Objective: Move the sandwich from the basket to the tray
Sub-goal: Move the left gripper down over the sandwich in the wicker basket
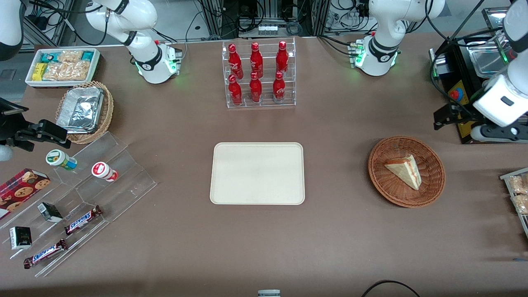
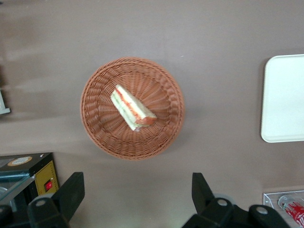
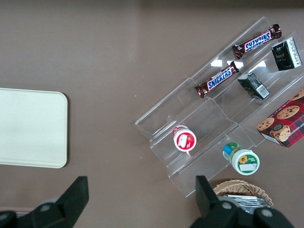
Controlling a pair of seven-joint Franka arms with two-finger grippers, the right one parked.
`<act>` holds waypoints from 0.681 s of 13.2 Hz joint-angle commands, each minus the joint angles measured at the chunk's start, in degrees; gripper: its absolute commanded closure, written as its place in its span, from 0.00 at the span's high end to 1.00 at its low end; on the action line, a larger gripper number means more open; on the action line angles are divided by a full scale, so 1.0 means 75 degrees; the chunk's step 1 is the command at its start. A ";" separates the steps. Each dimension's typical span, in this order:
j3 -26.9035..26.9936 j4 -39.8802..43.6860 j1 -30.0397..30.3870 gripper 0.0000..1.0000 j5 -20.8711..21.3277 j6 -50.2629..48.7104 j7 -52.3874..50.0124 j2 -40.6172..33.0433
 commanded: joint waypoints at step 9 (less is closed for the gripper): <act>-0.0016 -0.2263 0.0957 1.00 0.0448 0.2037 -0.0700 0.0292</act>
